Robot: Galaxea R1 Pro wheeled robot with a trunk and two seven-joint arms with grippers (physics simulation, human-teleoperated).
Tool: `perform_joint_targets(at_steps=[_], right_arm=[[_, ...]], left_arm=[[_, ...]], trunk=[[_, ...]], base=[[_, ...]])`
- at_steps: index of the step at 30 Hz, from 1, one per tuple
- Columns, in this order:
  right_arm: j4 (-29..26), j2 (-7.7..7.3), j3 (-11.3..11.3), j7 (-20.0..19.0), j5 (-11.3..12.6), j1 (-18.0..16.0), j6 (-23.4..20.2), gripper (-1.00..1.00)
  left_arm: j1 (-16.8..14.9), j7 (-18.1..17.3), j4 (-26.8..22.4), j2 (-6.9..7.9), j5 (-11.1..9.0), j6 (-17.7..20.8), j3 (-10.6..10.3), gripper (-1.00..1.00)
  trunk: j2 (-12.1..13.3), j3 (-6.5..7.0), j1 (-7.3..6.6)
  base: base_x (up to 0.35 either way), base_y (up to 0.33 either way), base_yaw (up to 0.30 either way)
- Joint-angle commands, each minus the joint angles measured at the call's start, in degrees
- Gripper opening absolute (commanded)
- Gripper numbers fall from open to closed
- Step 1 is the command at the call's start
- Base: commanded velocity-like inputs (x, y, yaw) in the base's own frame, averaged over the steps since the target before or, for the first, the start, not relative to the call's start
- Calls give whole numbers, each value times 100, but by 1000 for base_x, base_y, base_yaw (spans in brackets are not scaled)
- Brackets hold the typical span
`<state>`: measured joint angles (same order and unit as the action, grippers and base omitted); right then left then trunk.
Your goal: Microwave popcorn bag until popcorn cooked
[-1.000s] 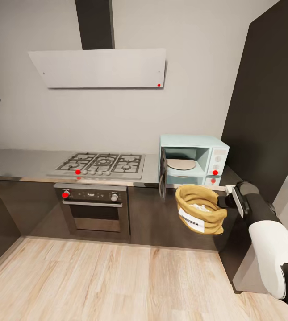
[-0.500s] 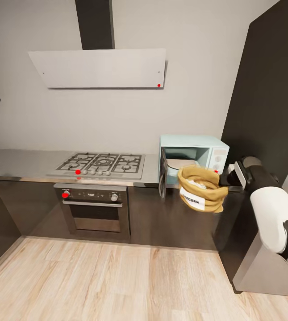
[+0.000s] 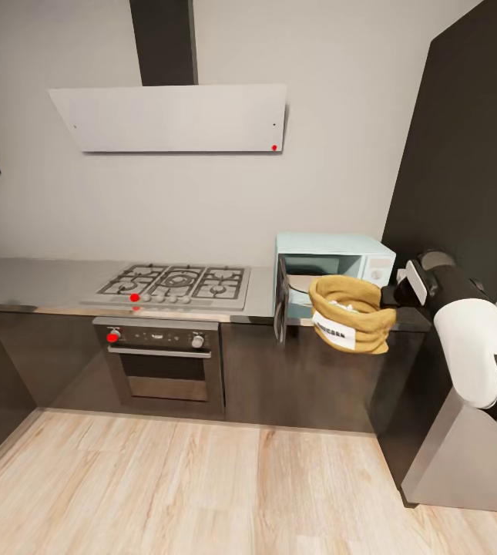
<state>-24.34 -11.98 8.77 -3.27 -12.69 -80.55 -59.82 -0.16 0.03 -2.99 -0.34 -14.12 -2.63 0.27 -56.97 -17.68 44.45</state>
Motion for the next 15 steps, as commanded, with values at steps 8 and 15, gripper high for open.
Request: perform_joint_targets(at_steps=[8, 15], right_arm=[[-16, 53, 45, -67, -40, -4, -18, -100], [-34, 73, 54, -68, -35, -4, -18, -100]], left_arm=[[-2, 0, 0, -1, -52, -9, 0, 100], [-2, -3, 0, -1, -47, -9, -1, 100]], trunk=[[-4, -7, 0], [-4, -7, 0]], base=[[1, 0, 0], [207, 0, 0]])
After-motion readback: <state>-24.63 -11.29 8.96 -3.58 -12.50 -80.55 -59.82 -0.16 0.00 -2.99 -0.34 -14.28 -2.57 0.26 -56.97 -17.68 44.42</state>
